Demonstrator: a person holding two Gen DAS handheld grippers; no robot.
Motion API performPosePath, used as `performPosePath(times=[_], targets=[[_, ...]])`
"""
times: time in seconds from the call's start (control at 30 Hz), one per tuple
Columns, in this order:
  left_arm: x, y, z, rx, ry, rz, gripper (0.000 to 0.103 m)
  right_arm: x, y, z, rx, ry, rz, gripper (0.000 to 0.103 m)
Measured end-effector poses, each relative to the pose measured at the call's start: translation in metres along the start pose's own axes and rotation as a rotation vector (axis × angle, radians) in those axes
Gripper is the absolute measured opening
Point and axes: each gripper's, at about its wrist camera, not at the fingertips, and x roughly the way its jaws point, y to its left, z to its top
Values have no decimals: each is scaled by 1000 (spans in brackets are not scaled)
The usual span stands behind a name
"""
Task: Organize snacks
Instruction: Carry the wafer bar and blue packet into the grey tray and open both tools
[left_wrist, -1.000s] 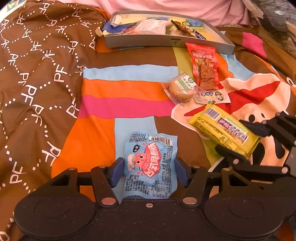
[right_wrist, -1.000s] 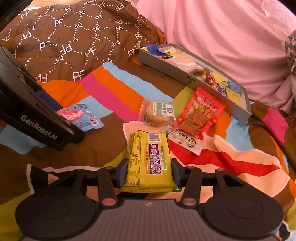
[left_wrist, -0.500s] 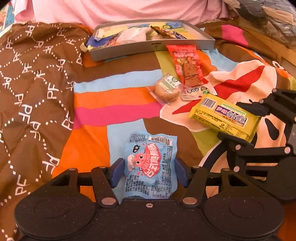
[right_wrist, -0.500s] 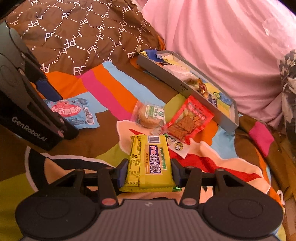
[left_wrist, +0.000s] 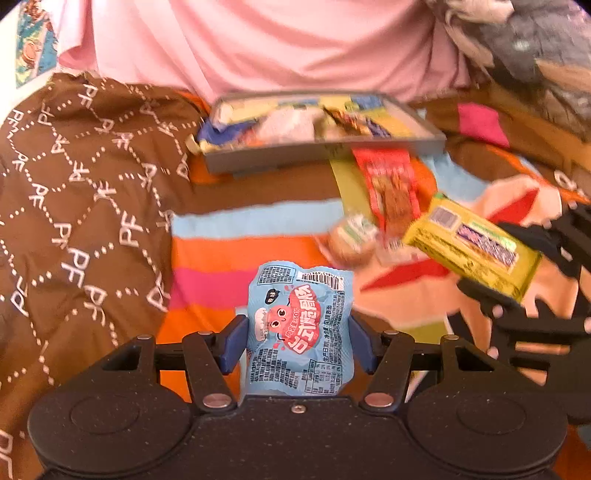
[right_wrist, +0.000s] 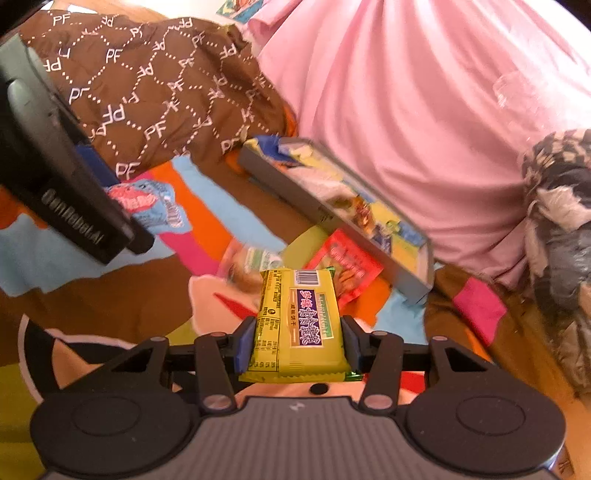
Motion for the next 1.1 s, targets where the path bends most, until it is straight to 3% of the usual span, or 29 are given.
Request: performPosePath(times=[0.33, 0.67, 0.87, 1.1], targets=[[-3, 18, 40, -48, -94, -9, 61, -3, -17, 10, 32, -50, -60, 53], [25, 4, 110, 20, -190, -63, 61, 17, -50, 29, 17, -88, -121, 53], [66, 0, 154, 37, -189, -95, 61, 61, -79, 50, -28, -123, -160, 53], [134, -5, 201, 44, -234, -101, 61, 148, -100, 71, -35, -127, -232, 53]])
